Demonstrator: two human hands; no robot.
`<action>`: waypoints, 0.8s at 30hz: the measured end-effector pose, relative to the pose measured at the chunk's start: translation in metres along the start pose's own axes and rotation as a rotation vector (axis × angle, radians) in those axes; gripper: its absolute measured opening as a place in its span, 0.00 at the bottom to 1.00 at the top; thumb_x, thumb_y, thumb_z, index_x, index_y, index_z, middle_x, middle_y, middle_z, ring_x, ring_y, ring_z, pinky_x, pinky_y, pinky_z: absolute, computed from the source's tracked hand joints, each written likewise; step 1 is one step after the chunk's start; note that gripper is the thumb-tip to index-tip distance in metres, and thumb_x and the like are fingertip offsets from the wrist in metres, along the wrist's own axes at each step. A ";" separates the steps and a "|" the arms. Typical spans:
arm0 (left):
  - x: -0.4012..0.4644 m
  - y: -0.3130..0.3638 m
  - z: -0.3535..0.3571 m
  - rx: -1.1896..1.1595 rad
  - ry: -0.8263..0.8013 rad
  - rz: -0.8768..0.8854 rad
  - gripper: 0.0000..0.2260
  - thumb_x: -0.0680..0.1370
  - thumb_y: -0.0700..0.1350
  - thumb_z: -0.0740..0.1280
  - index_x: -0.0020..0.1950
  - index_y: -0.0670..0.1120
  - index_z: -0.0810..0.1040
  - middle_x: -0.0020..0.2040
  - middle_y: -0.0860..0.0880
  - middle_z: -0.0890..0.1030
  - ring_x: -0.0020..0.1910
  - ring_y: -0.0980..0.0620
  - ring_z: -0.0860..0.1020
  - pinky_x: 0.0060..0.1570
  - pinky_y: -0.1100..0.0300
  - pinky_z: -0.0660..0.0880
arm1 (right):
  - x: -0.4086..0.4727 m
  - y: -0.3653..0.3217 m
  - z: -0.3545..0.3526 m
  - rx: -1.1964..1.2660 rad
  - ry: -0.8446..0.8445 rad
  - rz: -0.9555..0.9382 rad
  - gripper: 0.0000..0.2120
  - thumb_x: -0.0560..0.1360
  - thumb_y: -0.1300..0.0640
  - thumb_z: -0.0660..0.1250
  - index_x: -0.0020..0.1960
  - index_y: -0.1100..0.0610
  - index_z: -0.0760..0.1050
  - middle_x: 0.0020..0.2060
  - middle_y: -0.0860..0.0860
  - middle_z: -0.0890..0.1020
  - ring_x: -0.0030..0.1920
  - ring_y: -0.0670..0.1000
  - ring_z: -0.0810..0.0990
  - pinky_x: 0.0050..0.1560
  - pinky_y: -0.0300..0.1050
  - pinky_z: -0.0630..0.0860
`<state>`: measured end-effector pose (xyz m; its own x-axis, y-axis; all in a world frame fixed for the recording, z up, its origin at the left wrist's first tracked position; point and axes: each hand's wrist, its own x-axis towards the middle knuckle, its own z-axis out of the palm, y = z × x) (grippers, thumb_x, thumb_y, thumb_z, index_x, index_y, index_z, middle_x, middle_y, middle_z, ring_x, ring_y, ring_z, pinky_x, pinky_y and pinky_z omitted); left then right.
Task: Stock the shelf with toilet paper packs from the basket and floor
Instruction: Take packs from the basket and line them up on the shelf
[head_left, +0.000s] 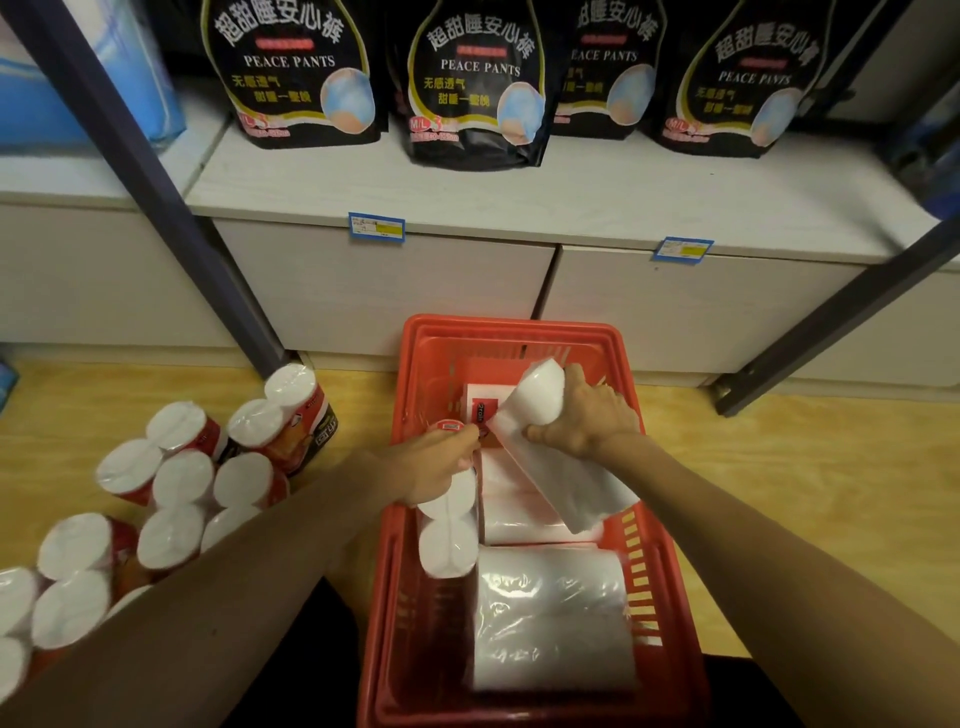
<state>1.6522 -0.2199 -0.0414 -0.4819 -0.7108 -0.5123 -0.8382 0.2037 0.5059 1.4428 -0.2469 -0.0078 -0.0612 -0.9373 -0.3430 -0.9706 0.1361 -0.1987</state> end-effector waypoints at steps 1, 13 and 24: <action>-0.002 0.002 -0.003 -0.033 0.018 0.013 0.02 0.83 0.41 0.53 0.55 0.45 0.63 0.56 0.47 0.71 0.54 0.49 0.73 0.45 0.57 0.71 | -0.001 0.000 0.000 0.026 0.011 0.023 0.38 0.64 0.34 0.73 0.63 0.52 0.60 0.53 0.57 0.79 0.54 0.63 0.78 0.53 0.56 0.76; -0.006 0.018 -0.062 -0.244 0.151 0.175 0.10 0.82 0.44 0.58 0.42 0.54 0.70 0.37 0.56 0.71 0.36 0.56 0.68 0.41 0.55 0.71 | -0.007 0.000 -0.006 0.072 0.094 0.082 0.37 0.66 0.34 0.69 0.62 0.55 0.58 0.51 0.60 0.77 0.49 0.62 0.78 0.42 0.50 0.71; 0.006 0.043 -0.026 -0.229 0.096 -0.049 0.10 0.82 0.50 0.55 0.50 0.58 0.76 0.55 0.51 0.73 0.51 0.47 0.77 0.44 0.52 0.78 | -0.001 0.011 0.004 0.084 0.029 0.122 0.37 0.66 0.37 0.73 0.62 0.54 0.58 0.56 0.61 0.76 0.54 0.63 0.77 0.48 0.53 0.74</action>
<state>1.6197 -0.2328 -0.0045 -0.4066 -0.7793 -0.4769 -0.7749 0.0177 0.6318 1.4333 -0.2431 -0.0138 -0.1854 -0.9208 -0.3432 -0.9327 0.2748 -0.2334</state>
